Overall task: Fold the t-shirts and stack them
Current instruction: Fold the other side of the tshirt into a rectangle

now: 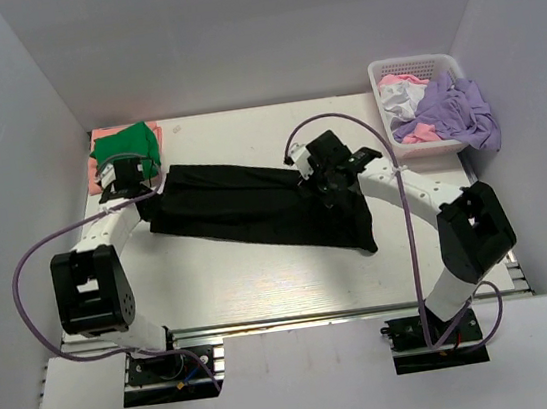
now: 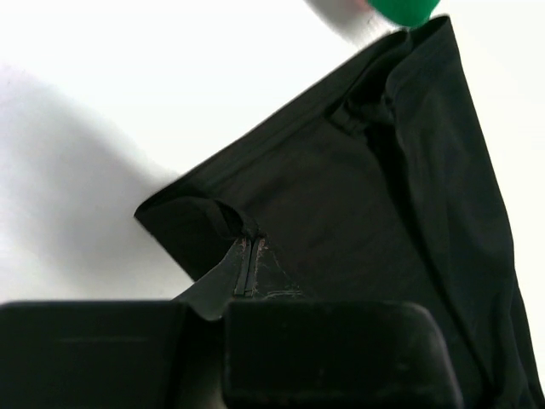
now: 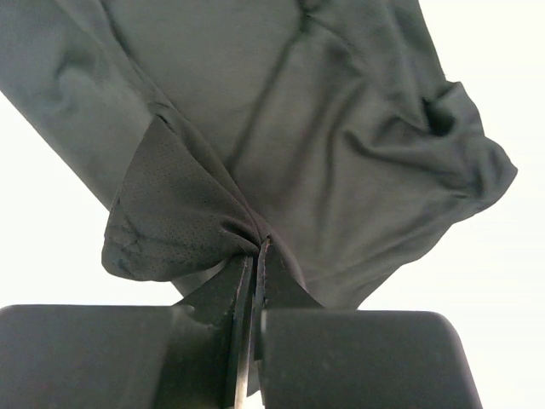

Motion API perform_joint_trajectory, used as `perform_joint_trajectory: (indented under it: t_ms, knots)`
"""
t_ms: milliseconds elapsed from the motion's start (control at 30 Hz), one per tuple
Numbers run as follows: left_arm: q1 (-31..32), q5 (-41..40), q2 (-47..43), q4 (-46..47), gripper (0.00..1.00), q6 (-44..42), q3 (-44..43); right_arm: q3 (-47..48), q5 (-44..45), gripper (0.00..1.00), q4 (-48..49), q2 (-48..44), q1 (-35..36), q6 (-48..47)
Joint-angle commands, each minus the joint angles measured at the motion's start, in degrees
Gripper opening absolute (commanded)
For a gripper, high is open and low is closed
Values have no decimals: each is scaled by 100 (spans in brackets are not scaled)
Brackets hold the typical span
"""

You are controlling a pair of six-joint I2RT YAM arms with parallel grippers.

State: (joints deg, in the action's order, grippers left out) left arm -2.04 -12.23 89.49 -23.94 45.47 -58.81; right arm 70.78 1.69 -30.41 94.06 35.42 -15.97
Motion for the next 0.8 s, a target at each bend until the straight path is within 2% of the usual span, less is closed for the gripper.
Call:
perform_joint_trajectory:
  t_ms: [0, 367, 600, 667, 700, 733, 767]
  knots:
    - [-15, -192, 216, 83, 0, -3, -403, 348, -99, 0, -166, 129, -246, -302]
    - [-15, 107, 1122, 417, 0, -241, -1212, 550, -626, 0, -114, 428, -782, -398]
    - [54, 282, 1878, 635, 0, -592, -1791, 937, -512, 0, 79, 1061, -984, -460]
    - [107, 55, 2124, 584, 0, -592, -1949, 1051, -390, 0, 237, 1272, -1080, -381]
    - [108, -7, 2212, 410, 0, -592, -2168, 1069, -346, 5, 455, 1360, -1107, -363]
    - [108, -8, 2291, 312, 0, -592, -2275, 1104, -249, 24, 501, 1421, -1194, -233]
    - [55, -8, 2353, 251, 3, -592, -2354, 1226, -214, 37, 527, 1587, -1213, -188]
